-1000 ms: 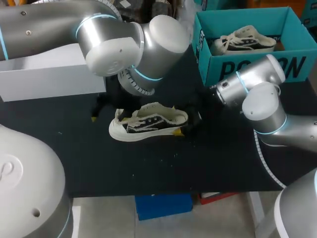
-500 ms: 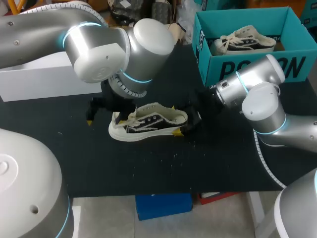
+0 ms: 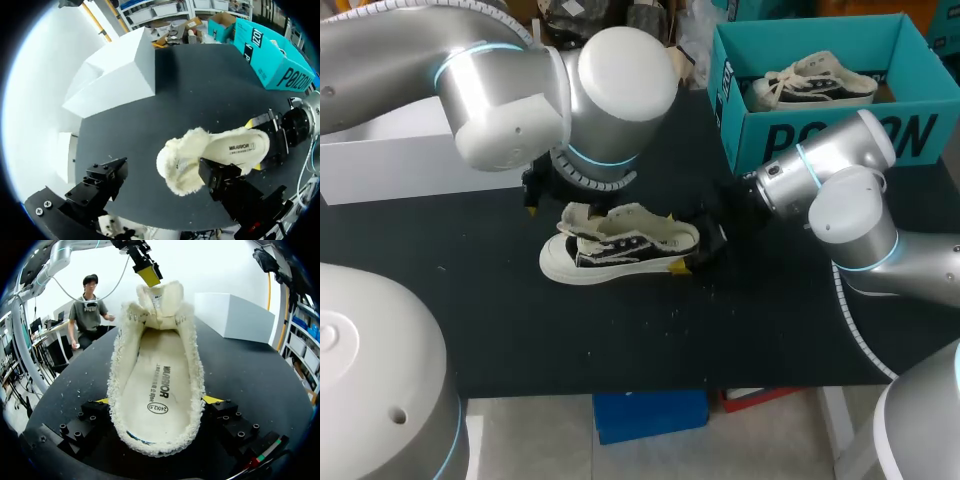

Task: Take the shoe out of the shoebox, open the shoe tongue, remove and reinsert the insole, then place the shoe into the shoebox

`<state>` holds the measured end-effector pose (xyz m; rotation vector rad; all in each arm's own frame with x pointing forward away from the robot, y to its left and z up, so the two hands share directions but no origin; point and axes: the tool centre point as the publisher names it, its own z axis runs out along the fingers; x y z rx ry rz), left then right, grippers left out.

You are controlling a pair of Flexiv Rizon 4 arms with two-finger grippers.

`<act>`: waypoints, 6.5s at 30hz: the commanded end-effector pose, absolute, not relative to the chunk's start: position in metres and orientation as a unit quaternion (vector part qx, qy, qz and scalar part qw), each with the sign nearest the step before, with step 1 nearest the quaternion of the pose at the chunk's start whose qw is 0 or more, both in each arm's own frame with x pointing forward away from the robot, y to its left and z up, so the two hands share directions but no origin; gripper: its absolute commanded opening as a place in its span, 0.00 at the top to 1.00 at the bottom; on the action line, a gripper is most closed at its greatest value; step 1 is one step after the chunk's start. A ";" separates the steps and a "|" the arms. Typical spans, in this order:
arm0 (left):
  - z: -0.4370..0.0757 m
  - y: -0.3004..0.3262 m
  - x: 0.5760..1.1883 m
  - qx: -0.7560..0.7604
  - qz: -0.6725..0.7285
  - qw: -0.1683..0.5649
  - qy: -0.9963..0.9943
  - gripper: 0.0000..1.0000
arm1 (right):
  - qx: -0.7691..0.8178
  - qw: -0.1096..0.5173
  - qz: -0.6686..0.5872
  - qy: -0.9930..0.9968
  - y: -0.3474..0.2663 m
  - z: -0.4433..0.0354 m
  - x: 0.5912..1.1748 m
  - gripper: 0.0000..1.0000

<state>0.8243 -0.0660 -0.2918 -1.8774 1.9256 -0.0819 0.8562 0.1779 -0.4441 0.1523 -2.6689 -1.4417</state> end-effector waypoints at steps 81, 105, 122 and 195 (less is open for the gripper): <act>-0.313 -0.158 0.854 -0.042 -0.128 -0.173 0.976 1.00 | 0.050 0.053 -0.474 -0.878 0.179 -0.450 0.856 1.00; -0.372 -0.184 0.853 -0.024 -0.076 -0.215 0.973 1.00 | 0.050 0.053 -0.474 -0.878 0.179 -0.450 0.856 1.00; -0.399 -0.179 0.818 -0.039 -0.066 -0.238 0.968 1.00 | 0.050 0.053 -0.474 -0.878 0.179 -0.450 0.856 1.00; -0.418 -0.175 0.823 -0.053 0.033 -0.047 0.997 0.62 | 0.050 0.053 -0.474 -0.878 0.179 -0.450 0.856 1.00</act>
